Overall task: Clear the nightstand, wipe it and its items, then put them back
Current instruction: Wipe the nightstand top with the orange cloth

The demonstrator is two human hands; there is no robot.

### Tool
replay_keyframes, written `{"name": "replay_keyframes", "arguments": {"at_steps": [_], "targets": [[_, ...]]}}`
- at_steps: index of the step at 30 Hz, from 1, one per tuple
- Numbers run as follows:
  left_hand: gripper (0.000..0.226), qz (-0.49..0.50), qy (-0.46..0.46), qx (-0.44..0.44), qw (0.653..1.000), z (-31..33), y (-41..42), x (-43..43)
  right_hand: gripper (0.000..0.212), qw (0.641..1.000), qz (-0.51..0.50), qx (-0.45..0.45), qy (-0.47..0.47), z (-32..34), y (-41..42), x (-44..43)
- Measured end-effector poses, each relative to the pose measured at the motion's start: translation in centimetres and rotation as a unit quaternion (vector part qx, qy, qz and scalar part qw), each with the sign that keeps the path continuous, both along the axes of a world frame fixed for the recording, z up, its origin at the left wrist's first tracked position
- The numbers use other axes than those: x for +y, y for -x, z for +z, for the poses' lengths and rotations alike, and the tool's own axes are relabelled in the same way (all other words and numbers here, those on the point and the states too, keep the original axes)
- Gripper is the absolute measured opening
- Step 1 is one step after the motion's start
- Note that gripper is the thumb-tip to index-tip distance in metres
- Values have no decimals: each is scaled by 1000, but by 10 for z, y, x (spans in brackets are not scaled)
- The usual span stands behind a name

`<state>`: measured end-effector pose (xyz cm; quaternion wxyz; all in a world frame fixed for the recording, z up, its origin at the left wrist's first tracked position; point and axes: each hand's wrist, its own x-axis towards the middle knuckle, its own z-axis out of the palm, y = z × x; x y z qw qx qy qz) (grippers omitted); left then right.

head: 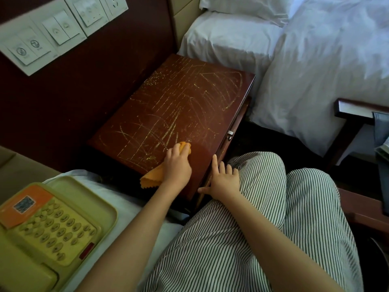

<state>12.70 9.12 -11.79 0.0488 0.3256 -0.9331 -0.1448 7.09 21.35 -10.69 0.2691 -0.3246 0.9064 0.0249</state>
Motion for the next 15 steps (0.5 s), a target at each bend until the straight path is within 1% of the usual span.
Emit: {"name": "replay_keyframes", "arguments": {"at_steps": [2, 5, 7, 10, 12, 15], "targets": [[52, 1, -7, 7, 1000, 0, 20, 6, 109, 1000, 5, 2, 21, 1, 0, 1], [49, -49, -7, 21, 999, -3, 27, 18, 109, 999, 11, -10, 40, 0, 1, 3], [51, -99, -5, 18, 995, -4, 15, 25, 109, 999, 7, -22, 48, -1, 2, 5], [58, -158, 23, -15, 987, -5, -19, 31, 107, 998, 2, -32, 52, -1, 4, 6], [59, -154, 29, -13, 988, -7, -43, 26, 106, 998, 4, -33, 46, -1, 4, 6], [55, -93, 27, 13, 995, -8, -55, 11, 106, 999, 5, -32, 41, 0, 2, 3]]}}
